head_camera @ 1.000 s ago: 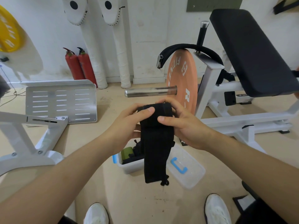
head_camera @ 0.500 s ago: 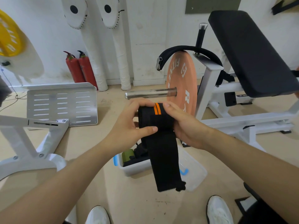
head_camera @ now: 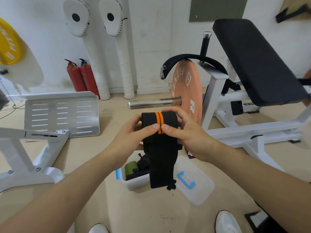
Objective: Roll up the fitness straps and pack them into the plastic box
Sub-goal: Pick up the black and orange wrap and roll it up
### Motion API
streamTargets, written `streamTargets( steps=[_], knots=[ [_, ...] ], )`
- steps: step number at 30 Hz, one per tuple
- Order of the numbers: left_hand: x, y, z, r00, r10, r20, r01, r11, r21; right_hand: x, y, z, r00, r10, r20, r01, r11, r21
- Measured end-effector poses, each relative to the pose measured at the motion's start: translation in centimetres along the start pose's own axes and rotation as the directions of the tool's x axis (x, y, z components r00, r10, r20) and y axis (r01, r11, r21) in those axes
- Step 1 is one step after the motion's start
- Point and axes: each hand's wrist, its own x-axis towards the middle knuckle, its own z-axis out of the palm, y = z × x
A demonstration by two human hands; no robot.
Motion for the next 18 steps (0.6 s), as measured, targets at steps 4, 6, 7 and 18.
streamTargets(
  steps=[4, 6, 7, 18],
  knots=[
    [0.2, 0.0, -0.2, 0.997, 0.071, -0.043, -0.069, 0.997, 0.033, 0.2, -0.5, -0.2, 0.999, 0.054, 0.006, -0.054, 0.999, -0.004],
    [0.3, 0.0, -0.2, 0.99, 0.116, -0.075, -0.112, 0.992, 0.058, 0.3, -1.0, -0.3, 0.99, 0.133, 0.044, -0.132, 0.991, -0.01],
    [0.3, 0.0, -0.2, 0.985, 0.139, -0.1, -0.133, 0.989, 0.06, 0.3, -1.2, -0.4, 0.984, 0.166, 0.057, -0.166, 0.986, -0.011],
    [0.2, -0.6, 0.3, 0.943, 0.332, 0.027, -0.323, 0.89, 0.323, 0.2, -1.1, 0.0, 0.971, 0.238, 0.039, -0.239, 0.927, 0.29]
  ],
)
